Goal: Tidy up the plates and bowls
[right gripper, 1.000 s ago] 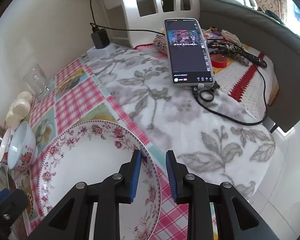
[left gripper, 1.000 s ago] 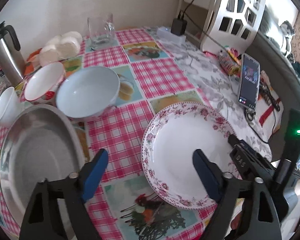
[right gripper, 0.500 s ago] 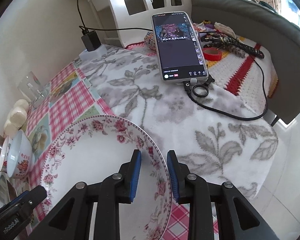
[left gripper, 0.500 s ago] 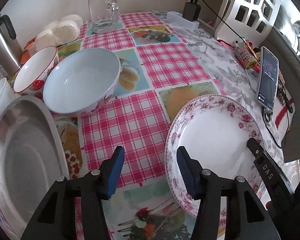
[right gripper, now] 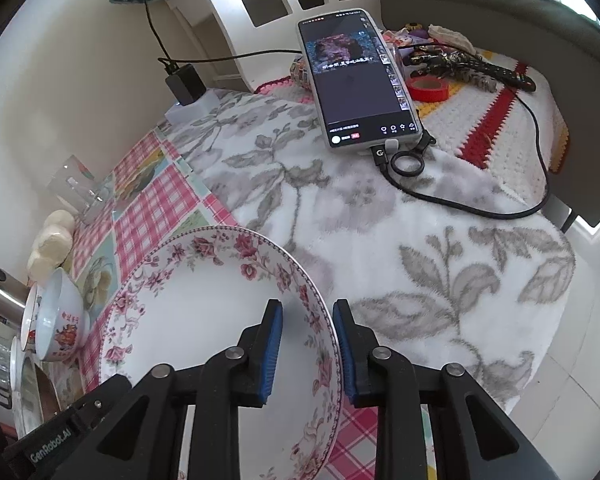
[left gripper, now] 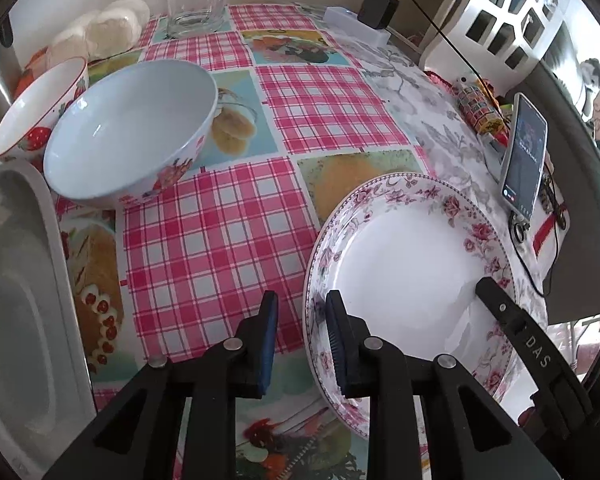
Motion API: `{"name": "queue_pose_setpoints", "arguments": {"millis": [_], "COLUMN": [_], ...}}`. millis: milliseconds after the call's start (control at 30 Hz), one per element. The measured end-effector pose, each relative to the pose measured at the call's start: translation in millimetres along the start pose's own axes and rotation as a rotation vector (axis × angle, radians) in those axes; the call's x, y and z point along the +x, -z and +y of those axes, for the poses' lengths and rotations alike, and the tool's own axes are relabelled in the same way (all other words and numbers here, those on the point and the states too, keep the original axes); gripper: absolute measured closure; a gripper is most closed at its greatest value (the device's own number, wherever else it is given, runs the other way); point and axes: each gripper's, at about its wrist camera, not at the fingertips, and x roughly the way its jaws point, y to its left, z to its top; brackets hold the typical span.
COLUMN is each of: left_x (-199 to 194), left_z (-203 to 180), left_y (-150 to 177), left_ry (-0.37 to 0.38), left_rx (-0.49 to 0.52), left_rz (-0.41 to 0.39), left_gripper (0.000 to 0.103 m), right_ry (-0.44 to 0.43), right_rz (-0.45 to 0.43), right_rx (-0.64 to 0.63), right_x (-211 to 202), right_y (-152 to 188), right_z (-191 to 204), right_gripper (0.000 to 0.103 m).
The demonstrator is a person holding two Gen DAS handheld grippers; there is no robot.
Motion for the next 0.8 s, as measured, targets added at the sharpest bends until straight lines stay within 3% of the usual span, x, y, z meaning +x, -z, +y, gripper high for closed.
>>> {"name": "queue_pose_setpoints", "arguments": {"millis": [267,800], "left_x": [1.1,-8.3], "left_z": [15.2,16.7], "left_y": [-0.1,-2.3], "left_ry": [0.006,0.005], "left_rx": [-0.051,-0.038], "left_rz": [0.003,-0.031], "left_gripper": [0.079,0.080], "right_ry": [-0.085,-0.107], "right_rz": [0.033,-0.002], "right_rx": [-0.052,-0.097], "right_x": [3.7,-5.1], "right_y": [6.2,3.1], "right_z": [16.3,22.5], "right_gripper": [0.081,0.081]}}
